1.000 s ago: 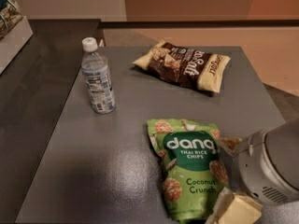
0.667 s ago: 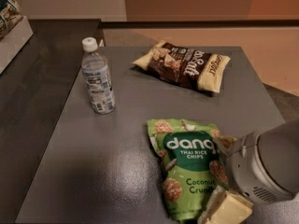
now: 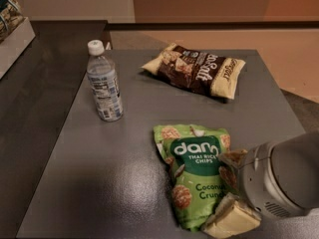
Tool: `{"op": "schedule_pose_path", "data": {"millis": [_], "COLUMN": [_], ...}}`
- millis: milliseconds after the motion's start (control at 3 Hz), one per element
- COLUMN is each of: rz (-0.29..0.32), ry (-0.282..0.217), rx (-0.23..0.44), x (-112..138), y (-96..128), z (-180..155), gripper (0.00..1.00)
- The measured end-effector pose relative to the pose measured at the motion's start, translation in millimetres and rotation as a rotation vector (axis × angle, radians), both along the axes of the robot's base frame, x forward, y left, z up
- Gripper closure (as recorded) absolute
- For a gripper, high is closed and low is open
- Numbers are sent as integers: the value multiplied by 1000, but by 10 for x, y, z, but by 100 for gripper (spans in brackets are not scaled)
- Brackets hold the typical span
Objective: Move green rice chip bag near brown chip bag
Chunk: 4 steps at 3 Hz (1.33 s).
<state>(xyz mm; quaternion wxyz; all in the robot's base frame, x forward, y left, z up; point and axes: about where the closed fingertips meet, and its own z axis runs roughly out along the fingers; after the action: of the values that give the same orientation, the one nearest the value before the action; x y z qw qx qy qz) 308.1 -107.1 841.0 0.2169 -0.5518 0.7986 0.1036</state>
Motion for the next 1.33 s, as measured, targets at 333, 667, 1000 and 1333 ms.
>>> {"op": "schedule_pose_path", "data": {"millis": [333, 667, 1000, 1333], "rz": [0, -2, -2, 26], "ry": [-26, -61, -113, -193], "rx": [0, 7, 20, 35], "x": [38, 137, 323, 631], "y": [-6, -16, -28, -49], "z": [120, 302, 522, 745], "gripper": [65, 87, 100, 100]}}
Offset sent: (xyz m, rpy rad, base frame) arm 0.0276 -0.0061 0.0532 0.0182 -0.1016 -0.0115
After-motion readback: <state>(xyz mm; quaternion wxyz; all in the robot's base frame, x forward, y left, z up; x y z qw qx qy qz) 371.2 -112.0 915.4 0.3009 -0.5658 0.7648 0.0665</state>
